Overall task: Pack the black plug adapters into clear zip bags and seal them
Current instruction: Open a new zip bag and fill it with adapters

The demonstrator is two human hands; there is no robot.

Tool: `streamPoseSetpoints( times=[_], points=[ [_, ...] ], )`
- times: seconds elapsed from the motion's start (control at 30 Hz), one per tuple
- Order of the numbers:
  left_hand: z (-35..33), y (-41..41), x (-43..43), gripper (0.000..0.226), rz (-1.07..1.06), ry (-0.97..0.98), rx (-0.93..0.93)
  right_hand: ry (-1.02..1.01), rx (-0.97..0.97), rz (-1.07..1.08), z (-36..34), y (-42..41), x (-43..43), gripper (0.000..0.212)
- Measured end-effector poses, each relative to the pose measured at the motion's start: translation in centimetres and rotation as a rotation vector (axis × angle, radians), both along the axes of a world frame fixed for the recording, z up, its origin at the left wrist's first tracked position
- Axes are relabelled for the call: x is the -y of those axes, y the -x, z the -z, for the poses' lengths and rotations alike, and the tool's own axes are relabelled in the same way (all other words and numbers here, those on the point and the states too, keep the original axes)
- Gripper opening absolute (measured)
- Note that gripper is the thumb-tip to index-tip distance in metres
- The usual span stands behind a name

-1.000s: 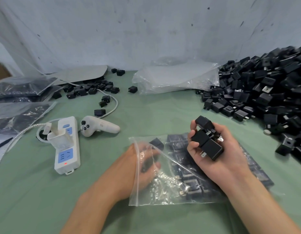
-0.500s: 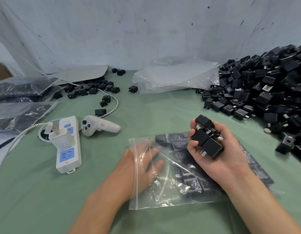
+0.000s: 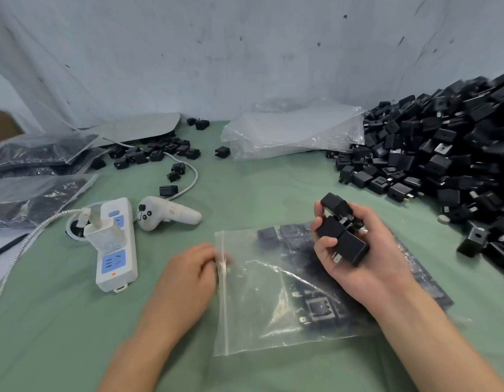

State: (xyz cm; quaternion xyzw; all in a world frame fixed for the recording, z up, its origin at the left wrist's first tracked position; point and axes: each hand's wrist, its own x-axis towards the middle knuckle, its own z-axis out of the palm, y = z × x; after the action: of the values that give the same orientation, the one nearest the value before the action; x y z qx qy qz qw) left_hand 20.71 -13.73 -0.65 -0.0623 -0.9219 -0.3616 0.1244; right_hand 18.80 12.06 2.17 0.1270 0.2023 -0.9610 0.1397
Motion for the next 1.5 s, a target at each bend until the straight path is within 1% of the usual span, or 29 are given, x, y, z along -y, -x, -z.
streamPoseSetpoints(
  times=[0.03, 0.07, 0.1, 0.13, 0.2, 0.27, 0.37, 0.47, 0.53, 0.67, 0.73, 0.77, 0.87, 0.93, 0.97, 1.03, 1.07, 1.17, 1.23, 1.27, 1.33, 1.37, 1.5],
  points=[
    [-0.3, 0.0, 0.2, 0.043, -0.121, -0.060, -0.035, -0.013, 0.002, -0.004, -0.1, 0.0, 0.0, 0.036],
    [-0.7, 0.0, 0.1, 0.044, -0.210, -0.128, -0.074, -0.030, 0.001, -0.010, -0.2, 0.0, 0.1, 0.037],
    [-1.2, -0.1, -0.2, 0.043, -0.250, -0.199, -0.110, -0.052, -0.004, -0.017, -0.3, -0.1, 0.2, 0.038],
    [-1.8, -0.1, -0.9, 0.040, -0.243, -0.270, -0.137, -0.086, -0.016, -0.027, -0.4, -0.2, 0.3, 0.039],
    [-3.1, -0.4, -2.6, 0.034, -0.134, -0.403, -0.153, -0.197, -0.062, -0.044, -0.6, -0.4, 0.6, 0.039],
    [-4.3, -0.8, -4.4, 0.022, -0.011, -0.496, -0.117, -0.346, -0.129, -0.055, -0.7, -0.7, 1.0, 0.033],
    [-5.3, -1.3, -6.2, 0.019, 0.114, -0.524, -0.026, -0.550, -0.255, -0.088, -1.1, -1.1, 1.9, 0.028],
    [-5.7, -1.5, -6.7, 0.016, 0.147, -0.516, 0.035, -0.741, -0.390, -0.134, -1.6, -1.5, 2.7, 0.019],
    [-5.6, -1.6, -6.4, 0.010, 0.153, -0.561, 0.088, -0.848, -0.466, -0.150, -1.8, -1.8, 2.9, 0.018],
    [-5.4, -2.2, -5.7, 0.008, 0.176, -0.681, 0.209, -0.952, -0.551, -0.167, -1.6, -2.0, 3.1, 0.019],
    [-5.6, -2.2, -5.1, 0.009, 0.134, -0.706, 0.209, -0.986, -0.571, -0.159, -1.5, -2.0, 3.2, 0.019],
    [-5.6, -2.0, -4.4, 0.011, 0.076, -0.738, 0.195, -0.989, -0.567, -0.141, -1.5, -1.9, 3.2, 0.017],
    [-5.1, -1.5, -1.0, 0.018, -0.234, -0.792, 0.161, -0.954, -0.502, -0.054, -1.5, -1.5, 2.6, 0.013],
    [-4.4, -1.8, 1.0, 0.021, -0.356, -0.751, 0.231, -0.933, -0.436, -0.002, -1.4, -1.2, 2.0, 0.015],
    [-3.9, -2.0, 1.4, 0.022, -0.358, -0.687, 0.274, -0.923, -0.411, 0.020, -1.5, -1.0, 1.8, 0.014],
    [-2.9, -2.3, 1.3, 0.019, -0.283, -0.458, 0.294, -0.904, -0.378, 0.058, -1.4, -0.8, 1.4, 0.014],
    [-2.5, -2.4, 1.0, 0.017, -0.239, -0.378, 0.278, -0.896, -0.363, 0.072, -1.3, -0.7, 1.3, 0.014],
    [-1.9, -2.0, -0.3, 0.008, -0.130, -0.346, 0.225, -0.885, -0.320, 0.079, -0.9, -0.6, 1.0, 0.015],
    [-1.5, -1.9, -1.1, 0.007, -0.072, -0.291, 0.230, -0.888, -0.297, 0.076, -0.5, -0.6, 1.0, 0.016],
    [-1.2, -1.8, -1.3, 0.010, -0.043, -0.208, 0.230, -0.888, -0.292, 0.076, -0.4, -0.6, 1.0, 0.016],
    [-0.5, -1.8, -1.1, 0.016, -0.032, 0.060, 0.194, -0.883, -0.288, 0.075, -0.2, -0.6, 1.0, 0.017],
    [-0.4, -1.8, -0.8, 0.022, -0.035, 0.141, 0.183, -0.876, -0.286, 0.076, -0.1, -0.6, 1.0, 0.017],
    [0.1, -2.1, 0.6, 0.045, 0.057, 0.121, 0.210, -0.866, -0.284, 0.063, 0.0, -0.4, 0.9, 0.017]
  ],
)
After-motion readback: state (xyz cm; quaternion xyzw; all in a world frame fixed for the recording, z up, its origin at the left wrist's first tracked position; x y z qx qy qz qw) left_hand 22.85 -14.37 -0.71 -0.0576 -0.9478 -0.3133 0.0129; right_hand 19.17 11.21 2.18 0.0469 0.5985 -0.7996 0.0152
